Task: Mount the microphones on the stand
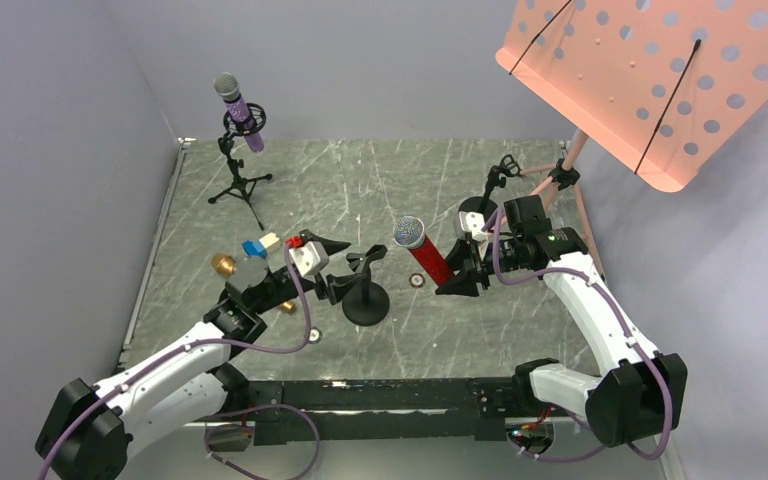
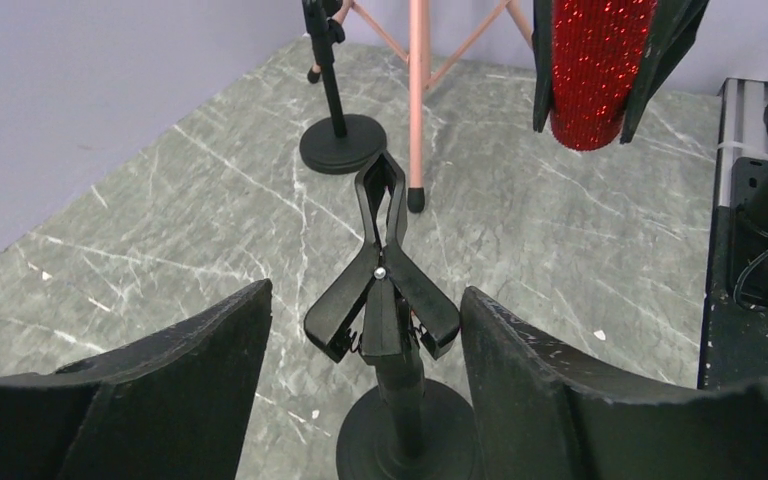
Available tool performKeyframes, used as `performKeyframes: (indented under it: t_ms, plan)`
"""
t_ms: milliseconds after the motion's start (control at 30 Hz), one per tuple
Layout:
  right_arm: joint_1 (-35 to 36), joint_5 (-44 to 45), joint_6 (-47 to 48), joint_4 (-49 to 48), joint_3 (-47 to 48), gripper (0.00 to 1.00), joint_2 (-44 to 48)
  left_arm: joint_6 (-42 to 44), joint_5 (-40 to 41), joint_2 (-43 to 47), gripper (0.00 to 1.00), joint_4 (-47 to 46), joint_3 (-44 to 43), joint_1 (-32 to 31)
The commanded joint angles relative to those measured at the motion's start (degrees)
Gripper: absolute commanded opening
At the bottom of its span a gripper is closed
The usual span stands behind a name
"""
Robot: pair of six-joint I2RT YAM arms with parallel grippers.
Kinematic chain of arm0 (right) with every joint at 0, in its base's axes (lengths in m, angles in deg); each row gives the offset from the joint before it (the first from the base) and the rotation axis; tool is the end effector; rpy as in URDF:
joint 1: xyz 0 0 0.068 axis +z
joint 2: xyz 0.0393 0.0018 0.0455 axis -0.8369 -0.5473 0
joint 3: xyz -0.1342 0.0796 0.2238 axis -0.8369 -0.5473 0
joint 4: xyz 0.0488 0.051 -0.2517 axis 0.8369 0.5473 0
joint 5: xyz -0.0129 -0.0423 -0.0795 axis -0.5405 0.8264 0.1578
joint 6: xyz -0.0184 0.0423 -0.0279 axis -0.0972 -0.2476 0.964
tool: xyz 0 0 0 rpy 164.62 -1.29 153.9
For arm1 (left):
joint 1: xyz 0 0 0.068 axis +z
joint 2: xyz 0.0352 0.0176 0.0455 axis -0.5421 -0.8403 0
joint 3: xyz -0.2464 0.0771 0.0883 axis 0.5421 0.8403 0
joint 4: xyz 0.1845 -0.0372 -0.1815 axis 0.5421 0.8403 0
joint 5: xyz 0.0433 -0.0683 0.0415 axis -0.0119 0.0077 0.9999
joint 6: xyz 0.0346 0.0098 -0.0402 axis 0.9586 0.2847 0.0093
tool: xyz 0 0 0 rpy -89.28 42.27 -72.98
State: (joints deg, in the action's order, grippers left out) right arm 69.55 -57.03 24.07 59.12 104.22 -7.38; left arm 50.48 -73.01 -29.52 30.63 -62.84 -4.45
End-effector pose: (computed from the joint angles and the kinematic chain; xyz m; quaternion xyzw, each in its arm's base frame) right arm 0.1908 0.0772 0.2917 -0.5638 0.5792 0.4402 0.3910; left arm 0.1500 -0.1323 0.2640 0.3729 0.5770 -0.3422 0.6410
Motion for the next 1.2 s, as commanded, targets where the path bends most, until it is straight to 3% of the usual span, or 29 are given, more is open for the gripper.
performKeyframes:
  t_ms: [0, 233, 400, 533, 633, 900, 1167]
  plan:
    - [-0.25, -3.67, 2.46, -0.36, 0.67, 0.01, 0.06, -1.63, -4.99, -1.08, 0.72, -4.55, -1.04, 0.69]
    - [-0.49, -3.61, 2.13, -0.71, 0.43, 0.01, 0.18, -2.23, -6.03, -2.79, 0.67, -5.94, -0.45, 0.92]
    - [-0.48, -3.74, 2.43, -0.37, 0.59, 0.01, -0.17, -1.81, -6.52, -3.14, 0.57, -5.42, -0.66, 1.02]
    - [-0.42, -3.63, 2.48, -0.38, 0.52, 0.01, -0.33, -0.92, -6.95, -3.34, 0.29, -3.94, -1.34, 1.11]
    - [-0.43, -3.25, 2.5, -0.93, 0.26, 0.01, -0.48, 0.19, -6.92, -3.0, 0.18, -2.87, -1.45, 1.22]
    - [0.36, -2.06, 9.75, -3.16, 1.9, 0.01, -6.77, 1.62, -10.82, -2.37, 0.17, -0.39, -2.42, 3.45]
    - [2.61, -0.63, 14.28, -10.27, 8.97, 0.01, -19.25, 0.7, -13.69, -3.24, 0.17, -1.27, -2.53, 5.17]
